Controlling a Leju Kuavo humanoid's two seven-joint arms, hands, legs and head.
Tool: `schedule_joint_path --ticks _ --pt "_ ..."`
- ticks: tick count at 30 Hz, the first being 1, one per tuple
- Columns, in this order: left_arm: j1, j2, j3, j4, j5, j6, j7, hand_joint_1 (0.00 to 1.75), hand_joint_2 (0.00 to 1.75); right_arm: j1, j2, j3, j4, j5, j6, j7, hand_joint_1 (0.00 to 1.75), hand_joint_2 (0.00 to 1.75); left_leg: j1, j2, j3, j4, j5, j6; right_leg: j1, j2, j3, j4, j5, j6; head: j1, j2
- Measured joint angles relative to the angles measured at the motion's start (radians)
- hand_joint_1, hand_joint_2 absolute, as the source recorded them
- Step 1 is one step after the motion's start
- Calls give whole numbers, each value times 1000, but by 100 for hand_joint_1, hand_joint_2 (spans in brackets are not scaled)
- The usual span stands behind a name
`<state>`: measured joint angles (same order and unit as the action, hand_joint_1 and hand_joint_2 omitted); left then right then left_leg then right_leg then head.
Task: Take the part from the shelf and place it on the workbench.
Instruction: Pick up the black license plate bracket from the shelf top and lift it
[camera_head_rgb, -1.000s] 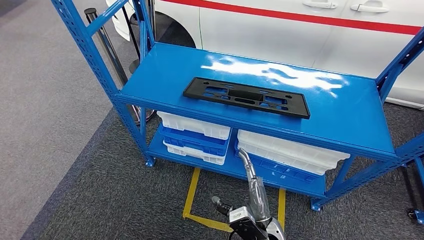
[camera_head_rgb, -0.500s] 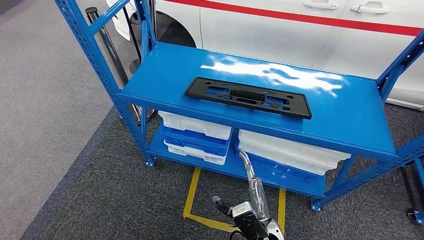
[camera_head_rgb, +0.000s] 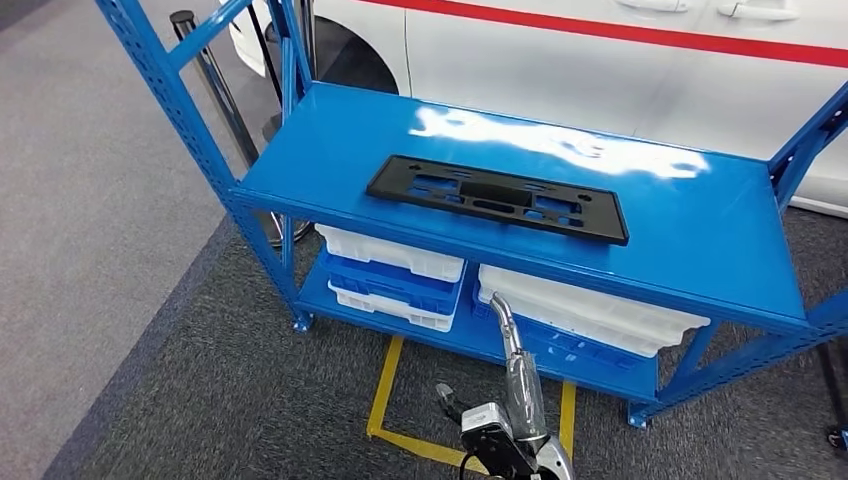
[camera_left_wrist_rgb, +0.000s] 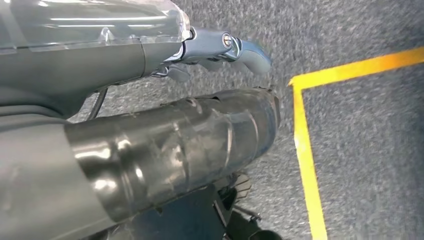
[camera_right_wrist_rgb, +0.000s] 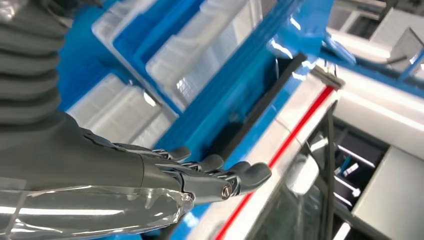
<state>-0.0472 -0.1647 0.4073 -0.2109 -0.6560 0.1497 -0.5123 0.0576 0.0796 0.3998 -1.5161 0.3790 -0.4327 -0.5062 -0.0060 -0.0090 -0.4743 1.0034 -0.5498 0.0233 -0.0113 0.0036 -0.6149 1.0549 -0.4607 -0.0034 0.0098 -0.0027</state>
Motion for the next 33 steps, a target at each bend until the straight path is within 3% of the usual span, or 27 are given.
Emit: schedule_joint_path --ticks 2,3,5,6,7,8,10,12,15,17,18,20,21,22,23,24,26,27,29,32,33 --pt "0 0 0 0 -4 -1 0 0 0 -2 2 1 -11 26 -24 -13 0 0 2 2 -14 36 -24 -12 -3 -2 8 -8 -2 -9 -1 0" --pt "-1 0 0 0 -6 -1 0 0 0 -3 4 2 -16 37 -33 -20 0 0 5 2 -38 83 -47 -19 -5 -5 13 -12 -3 -13 -1 0" --pt "-2 -1 0 0 -10 -3 0 0 0 -4 5 8 -21 49 -41 -30 0 0 9 3 -114 220 -97 -28 -4 -9 17 -13 -7 -18 -2 0" --pt "-1 -1 0 0 -12 -3 0 0 0 -4 5 11 -21 50 -39 -31 0 0 12 3 -150 273 -105 -31 -4 -10 19 -13 -9 -20 -2 0" --pt "0 -1 0 0 -14 -4 0 0 0 -4 5 14 -21 52 -36 -32 0 0 15 3 -171 295 -94 -33 -4 -10 22 -13 -11 -20 -2 0" --pt "1 -1 0 0 -15 -4 1 0 0 -4 5 18 -21 56 -32 -31 0 0 17 3 -172 275 -63 -35 -5 -9 25 -13 -13 -19 -2 0" --pt "1 0 1 0 -17 -5 1 0 0 -4 5 26 -21 69 -30 -31 0 0 21 5 -129 151 23 -36 -7 -7 35 -12 -18 -13 -2 0" --pt "-2 -1 1 0 -19 -7 2 0 0 -5 5 30 -21 83 -36 -31 0 0 18 5 -89 49 61 -31 -6 -7 38 -10 -22 -2 -1 0" --pt "-3 -1 1 1 -21 -8 3 0 0 -5 4 31 -21 92 -46 -29 0 0 14 2 -84 27 61 -11 -3 -7 36 -14 -19 15 -1 0" --pt "-2 -1 1 1 -21 -8 4 0 0 -6 3 31 -21 95 -51 -26 0 0 16 3 -82 19 67 4 -4 -7 29 7 -35 23 -1 0" --pt "-2 -1 1 1 -22 -8 4 0 0 -6 3 31 -21 96 -54 -25 0 0 17 4 -80 15 70 11 -4 -6 12 45 -59 26 0 0" --pt "-4 -1 2 1 -24 -7 4 0 0 -5 2 31 -21 98 -59 -22 0 0 14 4 -81 15 70 20 -4 -6 -48 172 -123 29 0 0" --pt "-4 -1 2 1 -24 -7 4 0 0 -4 1 31 -21 98 -61 -21 0 0 11 4 -81 15 69 22 -3 -5 -78 233 -143 30 0 0" --pt "-4 -1 2 1 -24 -7 4 0 0 -3 0 31 -21 98 -62 -21 0 0 8 4 -80 15 69 23 -3 -5 -95 265 -146 29 0 0" --pt "-3 -1 2 1 -25 -7 4 0 0 -2 0 31 -21 98 -63 -20 0 0 5 3 -78 15 68 25 -2 -5 -94 258 -127 26 0 0" --pt "-3 -1 3 1 -26 -8 4 0 0 -2 -1 31 -21 100 -64 -20 0 0 3 2 -75 15 66 25 -1 -5 -72 210 -92 20 0 0" --pt "-4 -2 3 1 -30 -10 4 0 0 -2 -3 31 -22 104 -68 -20 0 0 -3 1 -71 16 62 25 6 -5 -9 70 -28 5 -1 0" --pt "-5 -3 3 1 -33 -12 3 0 0 -2 -3 31 -23 107 -72 -20 0 0 -4 0 -71 17 61 23 10 -4 13 20 -13 -1 0 0" --pt "-6 -4 3 1 -41 -16 2 0 0 -2 -4 31 -26 114 -81 -20 0 0 -6 1 -74 17 59 16 15 -3 25 -11 -12 -5 -1 0" --pt "-7 -3 1 1 -54 -19 1 0 0 -1 -5 31 -33 124 -94 -21 0 0 -7 2 -75 30 43 0 6 -3 35 -30 -5 -13 -2 0" --pt "-7 -2 0 1 -57 -19 0 0 0 -1 -5 31 -35 125 -97 -21 0 44 -6 2 -88 60 23 -6 1 -5 40 -37 -3 -16 -3 0"
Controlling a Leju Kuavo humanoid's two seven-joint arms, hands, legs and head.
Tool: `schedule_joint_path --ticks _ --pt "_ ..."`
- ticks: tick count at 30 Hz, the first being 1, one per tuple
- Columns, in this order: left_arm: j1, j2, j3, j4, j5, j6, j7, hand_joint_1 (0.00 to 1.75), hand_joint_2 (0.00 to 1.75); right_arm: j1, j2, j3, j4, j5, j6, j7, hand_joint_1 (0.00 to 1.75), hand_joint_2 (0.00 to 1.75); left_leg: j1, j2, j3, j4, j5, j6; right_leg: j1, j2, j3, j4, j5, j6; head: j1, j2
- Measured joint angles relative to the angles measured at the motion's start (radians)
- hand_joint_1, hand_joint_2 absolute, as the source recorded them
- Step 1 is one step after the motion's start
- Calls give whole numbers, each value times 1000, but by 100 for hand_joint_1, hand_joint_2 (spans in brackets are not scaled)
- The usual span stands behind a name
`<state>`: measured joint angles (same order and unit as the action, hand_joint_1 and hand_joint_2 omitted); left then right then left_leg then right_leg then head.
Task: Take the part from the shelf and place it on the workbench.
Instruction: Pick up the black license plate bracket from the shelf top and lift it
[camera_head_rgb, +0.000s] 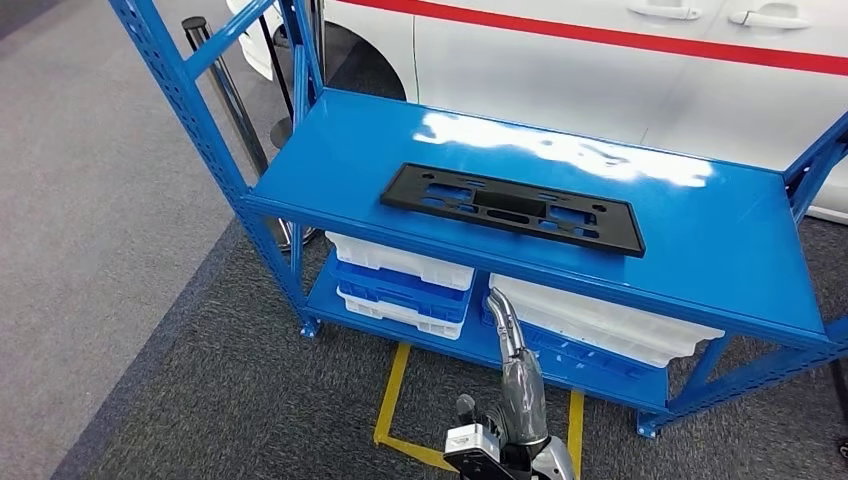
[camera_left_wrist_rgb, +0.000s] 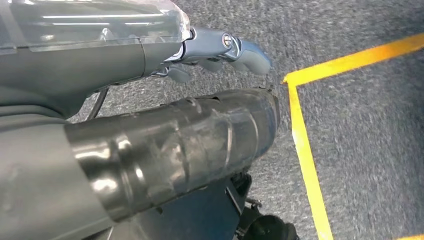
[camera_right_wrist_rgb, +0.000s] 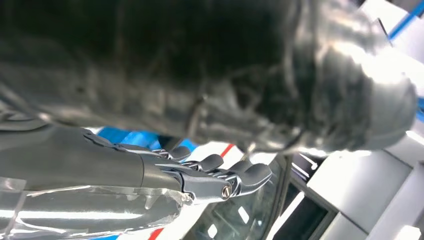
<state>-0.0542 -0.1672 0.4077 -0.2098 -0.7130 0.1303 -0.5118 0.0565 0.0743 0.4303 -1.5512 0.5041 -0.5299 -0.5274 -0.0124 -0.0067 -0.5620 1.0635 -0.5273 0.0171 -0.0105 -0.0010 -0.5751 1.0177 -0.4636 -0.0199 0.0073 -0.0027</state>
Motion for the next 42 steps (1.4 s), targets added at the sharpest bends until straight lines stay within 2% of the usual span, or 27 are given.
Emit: schedule_joint_path --ticks 3,4,5,6,7,8,10,14,16,18,19,20,21,23,25,27,29,30,31,33,34,35,36,38,39,40,42 --pt "2 0 -1 0 -4 -6 0 0 0 2 0 0 -3 1 -7 -1 0 175 15 1 -87 178 -82 -17 -2 -5 3 -3 0 -5 -2 0" --pt "3 0 -2 0 -7 -8 0 0 0 4 0 -1 -3 1 -10 -1 0 175 20 1 -109 217 -88 -22 -3 -5 3 -2 -1 -5 -2 0" --pt "4 1 -2 0 -9 -10 0 0 0 5 0 -1 -4 1 -15 -2 0 175 25 1 -115 221 -75 -28 -5 -5 4 0 -3 -3 -2 0" --pt "5 1 -2 0 -12 -11 0 0 0 7 0 -1 -6 1 -20 -2 0 175 30 1 -99 182 -42 -32 -7 -4 4 2 -5 0 -2 0" --pt "5 1 -3 0 -15 -11 0 0 0 8 0 -1 -10 1 -25 -4 0 175 35 2 -70 116 -2 -37 -10 -3 5 7 -9 5 -2 0" --pt "4 1 -4 0 -18 -12 0 0 0 9 0 -2 -14 1 -30 -5 0 175 36 2 -40 50 24 -39 -11 -2 5 11 -13 11 -2 0" --pt "3 1 -6 1 -22 -13 0 0 0 11 0 -2 -23 2 -39 -8 0 175 35 0 -5 -27 46 -32 -9 -1 3 19 -18 23 -1 0" --pt "6 3 -8 1 -28 -14 0 0 0 14 0 -5 -35 9 -55 -14 0 175 32 -1 -3 -39 48 -1 -11 0 0 23 -23 43 0 0" --pt "6 3 -9 1 -32 -14 1 0 0 16 0 -7 -40 12 -56 -15 0 175 32 0 0 -45 52 14 -13 0 -30 91 -66 48 0 0" --pt "6 3 -9 1 -33 -14 2 0 0 19 0 -9 -42 13 -57 -16 0 175 28 1 0 -45 51 21 -12 0 -93 221 -125 49 1 0" --pt "7 3 -9 1 -33 -14 3 0 0 22 0 -10 -42 13 -58 -16 0 175 26 1 1 -45 50 22 -11 1 -120 273 -140 49 1 0" --pt "8 3 -9 1 -34 -14 4 0 0 25 0 -11 -42 13 -59 -16 0 175 23 1 2 -45 49 24 -11 1 -132 293 -136 46 1 0" --pt "8 3 -9 1 -34 -14 5 0 0 26 0 -11 -42 13 -60 -16 0 175 20 0 4 -45 48 25 -10 1 -124 272 -113 42 1 0" --pt "9 3 -9 1 -34 -14 6 0 0 27 0 -11 -43 12 -63 -16 0 175 16 -2 10 -45 45 25 -3 1 -66 148 -44 27 1 0" --pt "9 2 -9 1 -35 -14 6 0 0 27 0 -12 -44 10 -66 -15 0 175 12 -3 11 -44 41 19 5 1 -18 43 -10 14 0 0" --pt "8 2 -9 1 -36 -14 7 0 0 29 0 -12 -45 9 -70 -15 0 175 11 -2 11 -45 39 10 9 2 -10 19 -12 11 0 0" --pt "8 2 -10 1 -37 -13 7 0 0 31 0 -13 -46 9 -72 -15 0 175 11 0 12 -42 31 0 4 3 -3 9 -8 6 0 0" --pt "8 2 -10 1 -37 -13 7 0 0 31 1 -14 -48 9 -72 -15 0 175 12 0 5 -24 17 -5 0 2 2 2 -6 2 0 0" --pt "8 3 -10 1 -37 -13 7 0 0 31 2 -14 -50 9 -73 -16 0 175 13 1 -11 14 -6 -10 -3 0 6 -3 -4 -1 0 0" --pt "9 3 -10 1 -36 -13 7 0 0 33 3 -15 -52 5 -75 -16 0 175 19 1 -69 136 -65 -18 -3 -4 9 -4 -6 -6 0 0" --pt "10 3 -10 1 -36 -13 7 0 0 35 4 -16 -52 1 -75 -16 0 175 21 1 -99 193 -83 -22 -2 -4 10 -3 -7 -7 0 0" --pt "11 3 -9 1 -36 -13 7 0 0 38 4 -17 -52 -4 -75 -16 0 175 24 1 -116 222 -84 -26 -3 -5 10 -2 -8 -7 0 0" --pt "12 4 -9 1 -36 -12 7 0 0 40 4 -17 -52 -11 -75 -17 0 175 27 1 -115 214 -65 -28 -3 -4 11 0 -11 -6 -1 0" --pt "12 5 -9 1 -35 -12 7 0 0 44 5 -18 -54 -26 -74 -19 0 175 32 3 -66 98 8 -31 -5 -2 15 6 -18 0 -1 0" --pt "12 6 -9 1 -35 -12 7 0 0 45 6 -19 -56 -34 -74 -21 0 175 31 3 -37 35 33 -30 -4 -1 15 11 -23 6 -1 0" --pt "11 6 -9 1 -35 -12 7 0 0 46 6 -21 -59 -41 -73 -22 0 175 30 3 -18 -8 47 -27 -3 -1 15 15 -26 11 0 0" --pt "11 7 -9 1 -35 -12 8 0 0 49 7 -24 -65 -54 -73 -25 0 175 26 1 -7 -32 45 -17 0 -1 12 17 -27 20 0 0"
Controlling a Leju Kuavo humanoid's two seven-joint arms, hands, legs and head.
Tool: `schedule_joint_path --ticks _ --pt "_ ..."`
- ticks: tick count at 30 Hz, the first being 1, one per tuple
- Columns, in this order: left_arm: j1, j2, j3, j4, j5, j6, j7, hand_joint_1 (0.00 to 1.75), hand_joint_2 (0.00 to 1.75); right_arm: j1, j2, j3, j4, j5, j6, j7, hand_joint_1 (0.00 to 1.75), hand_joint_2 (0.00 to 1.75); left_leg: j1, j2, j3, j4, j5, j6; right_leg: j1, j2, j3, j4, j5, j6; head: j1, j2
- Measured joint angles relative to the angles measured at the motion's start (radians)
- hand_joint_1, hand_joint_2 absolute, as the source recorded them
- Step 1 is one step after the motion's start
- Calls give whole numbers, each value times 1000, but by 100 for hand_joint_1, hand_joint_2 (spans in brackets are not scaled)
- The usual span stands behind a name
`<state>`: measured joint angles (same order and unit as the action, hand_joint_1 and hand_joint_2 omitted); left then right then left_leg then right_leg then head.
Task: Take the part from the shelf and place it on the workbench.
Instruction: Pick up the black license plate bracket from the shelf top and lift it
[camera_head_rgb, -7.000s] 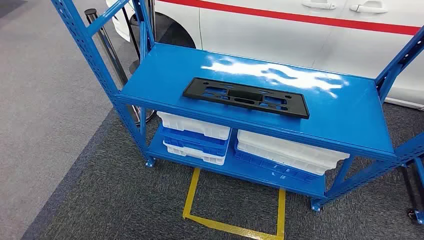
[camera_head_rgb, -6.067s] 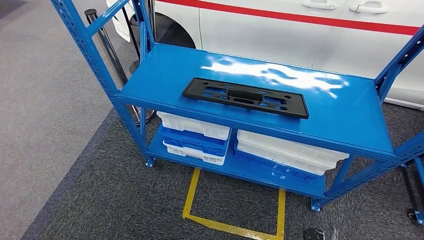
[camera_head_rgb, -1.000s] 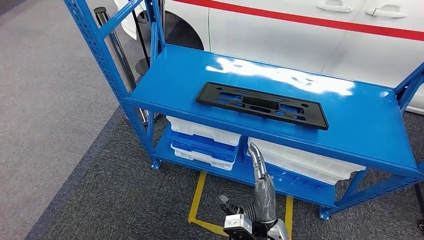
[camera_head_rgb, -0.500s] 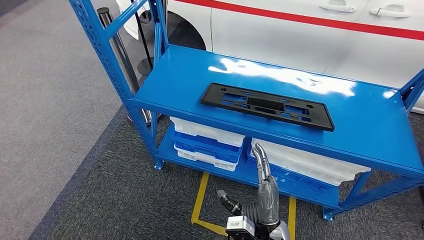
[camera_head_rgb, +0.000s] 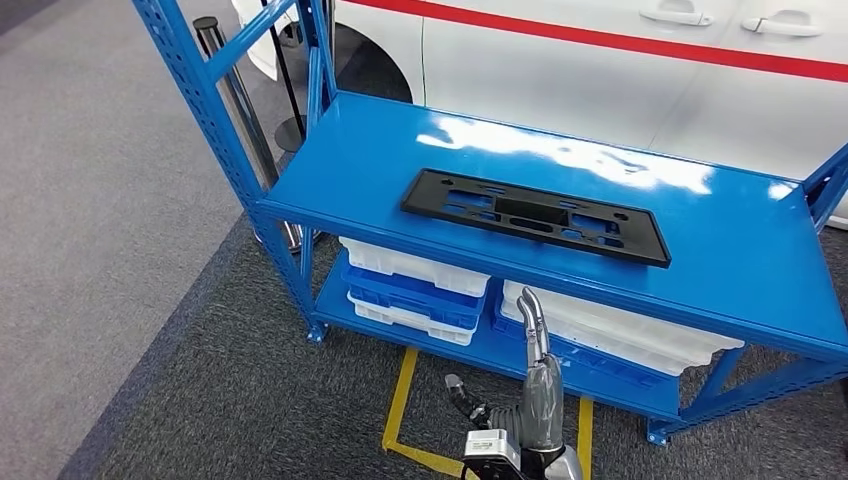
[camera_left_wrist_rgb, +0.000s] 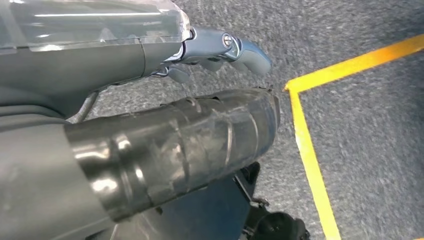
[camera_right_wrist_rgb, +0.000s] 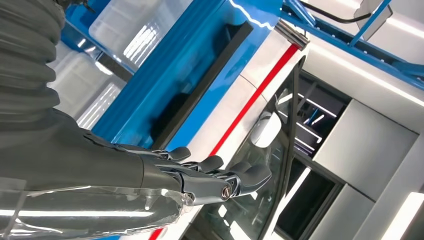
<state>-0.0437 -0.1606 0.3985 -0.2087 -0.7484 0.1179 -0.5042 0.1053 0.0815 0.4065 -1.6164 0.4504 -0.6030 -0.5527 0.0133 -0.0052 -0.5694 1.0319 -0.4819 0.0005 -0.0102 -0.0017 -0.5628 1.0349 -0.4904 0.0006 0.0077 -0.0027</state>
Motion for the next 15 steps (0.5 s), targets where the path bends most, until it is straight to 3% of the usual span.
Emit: schedule_joint_path --ticks 2,4,6,7,8,9,10,12,13,15 --pt "2 1 0 0 0 0 0 0 0 2 0 -2 -4 -11 1 -3 0 175 1 0 0 -4 4 14 -3 0 0 2 -3 9 0 0" --pt "2 1 1 0 0 0 0 0 0 4 0 -5 -8 -21 3 -6 0 87 3 1 3 -11 8 29 -5 1 -19 50 -37 18 0 0" --pt "1 1 1 0 -1 0 0 0 0 6 0 -9 -10 -27 4 -12 0 0 2 2 4 -13 8 37 -6 1 -77 171 -99 22 0 0" --pt "1 1 1 0 -2 0 0 0 0 9 0 -11 -10 -27 3 -15 0 0 1 2 4 -13 8 39 -6 1 -109 235 -124 23 0 0" --pt "2 1 1 0 -3 0 0 0 0 11 0 -14 -10 -28 2 -19 0 0 -1 2 4 -13 7 39 -6 1 -129 274 -130 23 0 0" --pt "2 1 1 0 -4 1 0 0 0 13 0 -16 -10 -28 1 -23 0 0 -2 1 6 -12 7 40 -5 1 -133 276 -116 22 0 0" --pt "2 1 1 0 -6 1 1 0 0 15 0 -19 -11 -28 0 -27 0 0 -2 0 8 -12 6 40 -5 1 -116 236 -84 18 0 0" --pt "2 1 1 0 -8 1 0 0 0 16 0 -24 -16 -33 -2 -33 0 0 -4 -2 13 -12 3 37 -2 1 -50 98 -15 9 0 0" --pt "1 1 1 0 -8 1 0 0 0 16 1 -27 -19 -37 -2 -35 0 0 -6 -3 13 -11 2 34 1 2 -25 42 4 5 0 0" --pt "1 1 1 0 -10 1 1 0 0 18 1 -31 -25 -49 -3 -38 0 0 -8 -3 12 -12 1 25 6 3 -10 2 7 2 0 0"
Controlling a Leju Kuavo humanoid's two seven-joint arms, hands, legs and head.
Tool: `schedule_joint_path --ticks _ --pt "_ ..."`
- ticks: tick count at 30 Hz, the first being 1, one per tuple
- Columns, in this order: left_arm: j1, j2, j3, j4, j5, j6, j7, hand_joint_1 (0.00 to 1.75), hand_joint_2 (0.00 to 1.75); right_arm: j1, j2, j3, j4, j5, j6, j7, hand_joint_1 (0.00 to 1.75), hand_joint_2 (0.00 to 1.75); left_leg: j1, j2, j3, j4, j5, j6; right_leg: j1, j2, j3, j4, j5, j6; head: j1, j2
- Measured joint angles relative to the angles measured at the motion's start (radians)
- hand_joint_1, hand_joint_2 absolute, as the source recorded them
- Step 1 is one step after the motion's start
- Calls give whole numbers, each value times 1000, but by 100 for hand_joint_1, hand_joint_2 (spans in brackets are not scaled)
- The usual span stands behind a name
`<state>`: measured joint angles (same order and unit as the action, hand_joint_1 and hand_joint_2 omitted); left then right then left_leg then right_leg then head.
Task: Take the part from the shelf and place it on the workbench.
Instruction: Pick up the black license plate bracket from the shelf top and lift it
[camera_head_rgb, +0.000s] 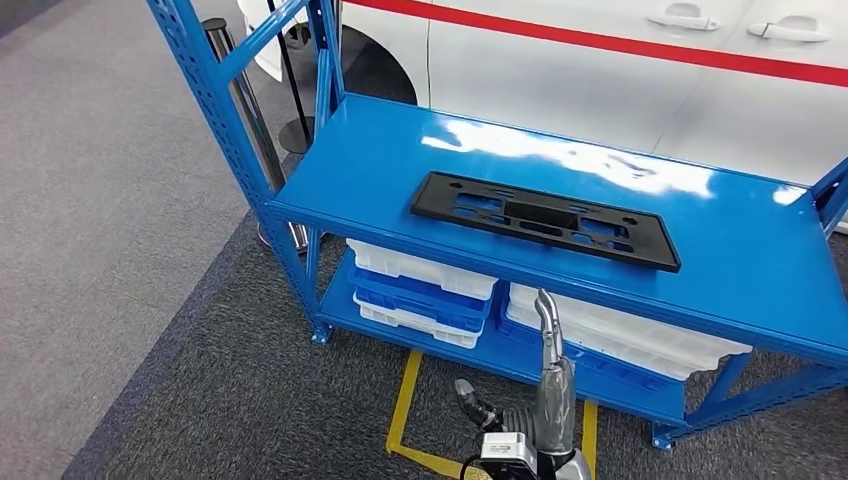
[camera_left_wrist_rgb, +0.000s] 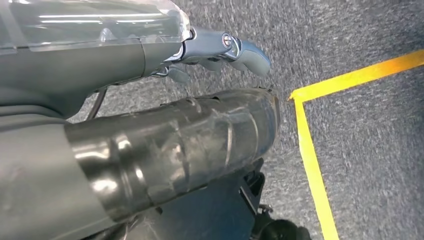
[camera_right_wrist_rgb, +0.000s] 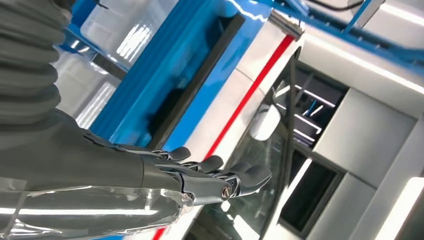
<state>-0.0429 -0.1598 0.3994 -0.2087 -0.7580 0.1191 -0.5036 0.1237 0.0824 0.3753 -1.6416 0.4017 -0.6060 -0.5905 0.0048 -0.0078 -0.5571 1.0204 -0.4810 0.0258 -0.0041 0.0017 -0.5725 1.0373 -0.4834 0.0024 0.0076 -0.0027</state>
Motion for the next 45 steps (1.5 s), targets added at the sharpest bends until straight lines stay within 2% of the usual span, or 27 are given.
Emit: schedule_joint_path --ticks 2,4,7,8,9,10,12,14,17,19,20,22,23,24,25,28,30,33,34,35,37,38,39,40,41,43,45 --pt "0 0 0 0 -1 0 0 0 0 3 1 -4 -4 -7 0 -3 0 0 0 0 1 -1 -2 -11 -3 1 1 -8 5 -7 0 0" --pt "-1 0 0 0 -2 0 0 0 0 4 4 -6 -8 -9 -1 -5 0 0 0 1 -12 34 -31 -21 -10 -1 6 -18 10 -18 0 0" --pt "0 0 0 0 -2 0 1 0 0 6 8 -8 -10 -10 -1 -5 0 0 4 2 -95 218 -122 -31 -9 -5 8 -21 11 -26 -1 0" --pt "1 0 0 0 -2 0 1 0 0 7 8 -9 -10 -11 0 -5 0 0 5 2 -119 267 -135 -33 -8 -6 8 -20 10 -27 -1 0" --pt "2 1 0 0 -2 0 1 0 0 8 8 -10 -10 -13 1 -5 0 0 6 2 -127 281 -128 -34 -8 -6 8 -18 9 -27 -1 0" --pt "3 1 0 0 -2 0 1 0 0 8 8 -11 -10 -16 4 -5 0 0 8 2 -113 251 -101 -35 -8 -5 9 -16 8 -27 -1 0" --pt "2 2 1 0 -2 1 1 0 0 9 8 -14 -10 -22 7 -5 0 0 9 4 -50 116 -33 -33 -8 -4 10 -10 3 -22 -1 0" --pt "0 2 1 0 -2 6 4 0 0 10 8 -18 -11 -25 7 -5 0 0 7 3 -6 20 -3 -26 -5 -3 8 -4 -1 -13 0 0" --pt "1 2 2 0 -2 23 10 0 0 13 9 -23 -11 -27 7 -5 0 0 5 3 -3 3 0 -9 -4 -1 6 -3 0 3 0 0" --pt "1 2 3 0 -2 31 12 0 0 16 9 -27 -12 -28 7 -5 0 0 7 6 -1 -4 6 5 -7 -1 -6 26 -23 13 0 0" --pt "0 1 3 0 -2 34 13 0 0 17 9 -28 -12 -28 7 -5 0 0 8 8 0 -7 8 10 -8 -1 -25 68 -50 17 1 0" --pt "-1 1 3 0 -4 35 13 0 0 20 8 -31 -12 -28 7 -5 0 0 7 13 -2 -7 8 15 -9 -1 -85 194 -113 24 0 0" --pt "0 1 4 0 -4 35 14 0 0 23 8 -33 -12 -28 7 -5 0 0 6 15 -3 -7 8 16 -10 -1 -110 246 -130 26 0 0" --pt "1 1 4 0 -5 35 15 0 0 25 8 -35 -12 -28 7 -5 0 0 5 18 -2 -6 7 17 -10 -1 -121 268 -128 26 0 0" --pt "1 1 4 0 -6 36 16 0 0 27 8 -39 -12 -28 7 -5 0 0 5 19 -2 -5 6 16 -9 -2 -113 250 -107 24 0 0" --pt "0 1 4 0 -8 37 16 0 0 28 9 -45 -12 -28 7 -5 0 0 3 23 3 -3 2 11 -5 -15 -22 61 -16 12 1 0" --pt "0 0 4 0 -8 37 16 0 0 28 9 -46 -12 -28 7 -5 0 0 -1 27 4 -2 0 3 2 -22 7 -4 -2 3 0 0" --pt "0 0 4 0 -8 37 17 0 0 29 10 -49 -12 -28 7 -5 0 0 -1 32 6 -2 -6 -13 0 -11 8 -13 4 -11 0 0" --pt "0 0 4 0 -8 37 17 0 0 29 11 -49 -12 -28 7 -5 0 0 -1 30 0 15 -21 -18 -3 -9 9 -17 7 -18 0 0" --pt "0 0 4 0 -8 37 17 0 0 29 12 -50 -12 -28 7 -5 0 0 0 25 -16 52 -46 -22 -6 -7 11 -21 9 -24 0 0" --pt "0 0 4 0 -8 38 18 0 0 29 15 -52 -12 -28 7 -5 0 0 2 18 -71 177 -112 -27 -5 -3 10 -21 9 -30 -1 0" --pt "1 0 4 0 -8 38 18 0 0 30 16 -53 -12 -28 7 -5 0 0 3 17 -99 237 -133 -29 -4 1 9 -20 9 -31 -1 0" --pt "2 0 4 0 -8 38 19 0 0 31 16 -53 -12 -28 7 -5 0 0 4 17 -115 270 -137 -30 -4 5 9 -18 8 -31 -1 0" --pt "3 0 4 0 -9 39 19 0 0 31 16 -54 -12 -28 7 -5 0 0 5 17 -113 263 -120 -30 -3 10 9 -16 7 -31 -1 0" --pt "3 0 4 0 -9 39 19 0 0 31 16 -54 -12 -28 7 -5 0 0 6 15 -92 217 -86 -29 -4 16 9 -14 6 -29 -1 0" --pt "3 0 4 0 -9 40 19 0 0 31 16 -54 -12 -28 7 -5 0 0 8 -2 -29 81 -25 -26 -3 28 9 -9 2 -24 -1 0" --pt "2 0 4 0 -9 40 20 0 0 32 17 -54 -12 -28 7 -5 0 0 7 -18 4 9 -8 -20 -1 38 5 -4 1 -15 0 0"
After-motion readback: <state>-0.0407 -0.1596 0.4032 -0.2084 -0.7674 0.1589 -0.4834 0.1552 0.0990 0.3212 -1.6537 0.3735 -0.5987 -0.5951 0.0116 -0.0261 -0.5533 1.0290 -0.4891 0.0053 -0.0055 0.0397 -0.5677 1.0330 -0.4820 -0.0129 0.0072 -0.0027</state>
